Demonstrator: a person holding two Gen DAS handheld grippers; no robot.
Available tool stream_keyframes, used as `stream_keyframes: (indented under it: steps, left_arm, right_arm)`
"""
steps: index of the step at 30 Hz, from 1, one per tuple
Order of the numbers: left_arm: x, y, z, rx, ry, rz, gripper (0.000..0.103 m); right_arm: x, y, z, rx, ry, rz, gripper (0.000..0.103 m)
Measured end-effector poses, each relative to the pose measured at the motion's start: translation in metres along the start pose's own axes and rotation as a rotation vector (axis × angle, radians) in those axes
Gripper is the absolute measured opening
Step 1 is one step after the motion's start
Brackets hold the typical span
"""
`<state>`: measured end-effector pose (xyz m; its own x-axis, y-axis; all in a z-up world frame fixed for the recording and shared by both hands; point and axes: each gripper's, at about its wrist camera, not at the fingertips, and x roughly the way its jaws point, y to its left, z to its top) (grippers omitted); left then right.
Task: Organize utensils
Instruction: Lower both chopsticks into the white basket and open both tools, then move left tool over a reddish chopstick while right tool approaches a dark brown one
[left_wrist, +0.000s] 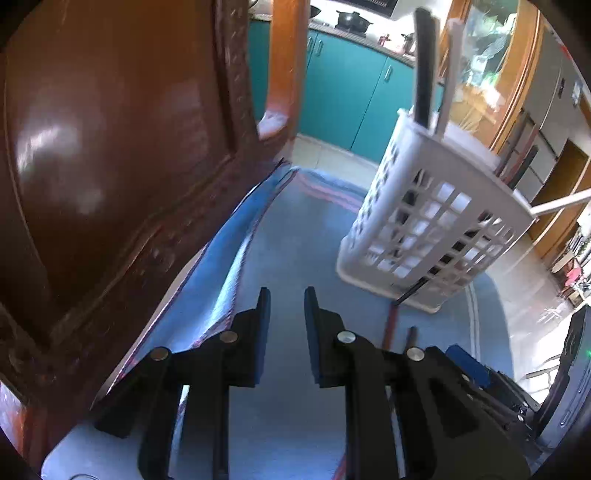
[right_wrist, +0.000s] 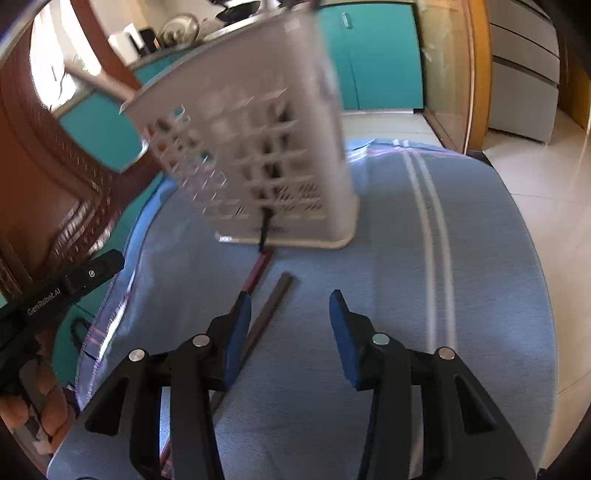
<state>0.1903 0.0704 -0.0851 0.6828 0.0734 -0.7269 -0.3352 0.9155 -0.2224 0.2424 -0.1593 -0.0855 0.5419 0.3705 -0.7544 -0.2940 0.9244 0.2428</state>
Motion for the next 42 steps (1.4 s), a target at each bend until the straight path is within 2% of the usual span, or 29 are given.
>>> stream_keyframes:
  steps: [6, 8, 11, 12, 15, 18, 23, 25, 27, 29, 31, 35, 38, 42]
  left_arm:
    - [0.007, 0.018, -0.01, -0.023, 0.051, 0.037, 0.021]
    - [0.009, 0.021, -0.01, -0.019, 0.065, 0.04, 0.022]
    - [0.009, 0.021, -0.014, -0.005, 0.076, 0.038, 0.025]
    - [0.011, 0.019, -0.014, 0.001, 0.081, 0.032, 0.025]
    - [0.015, 0.007, -0.022, 0.039, 0.114, -0.011, 0.025]
    - [0.02, -0.009, -0.03, 0.085, 0.166, -0.096, 0.025]
    - [0.029, -0.042, -0.044, 0.196, 0.218, -0.162, 0.032]
    - [0.031, -0.051, -0.048, 0.231, 0.217, -0.161, 0.033]
    - [0.033, -0.06, -0.049, 0.273, 0.198, -0.132, 0.033]
    - [0.034, -0.064, -0.05, 0.283, 0.192, -0.12, 0.022]
    - [0.033, -0.066, -0.052, 0.294, 0.197, -0.129, 0.017]
    - [0.032, -0.078, -0.054, 0.332, 0.187, -0.138, 0.017]
    - [0.031, -0.081, -0.058, 0.332, 0.187, -0.18, 0.018]
    - [0.032, -0.091, -0.07, 0.367, 0.173, -0.171, 0.021]
  right_arm:
    - [0.019, 0.022, -0.012, -0.054, 0.04, -0.075, 0.044]
    - [0.023, 0.028, -0.014, -0.087, 0.028, -0.105, 0.042]
    - [0.027, 0.034, -0.014, -0.129, 0.025, -0.138, 0.027]
    - [0.028, 0.037, -0.015, -0.144, 0.03, -0.148, 0.017]
    - [0.029, 0.036, -0.011, -0.157, 0.066, -0.147, 0.012]
    - [0.023, 0.015, 0.0, -0.126, 0.126, -0.124, 0.007]
    - [0.017, -0.024, 0.016, -0.071, 0.134, -0.136, 0.007]
    - [0.018, -0.035, 0.018, -0.034, 0.129, -0.122, 0.007]
    - [0.019, -0.037, 0.015, -0.036, 0.129, -0.12, 0.007]
    - [0.02, -0.033, 0.013, -0.061, 0.119, -0.137, 0.007]
    - [0.018, -0.03, 0.013, -0.076, 0.115, -0.133, 0.007]
    - [0.018, -0.03, 0.011, -0.071, 0.121, -0.122, 0.007]
    - [0.019, -0.029, 0.011, -0.066, 0.124, -0.115, 0.007]
    - [0.018, -0.029, 0.009, -0.062, 0.124, -0.113, 0.007]
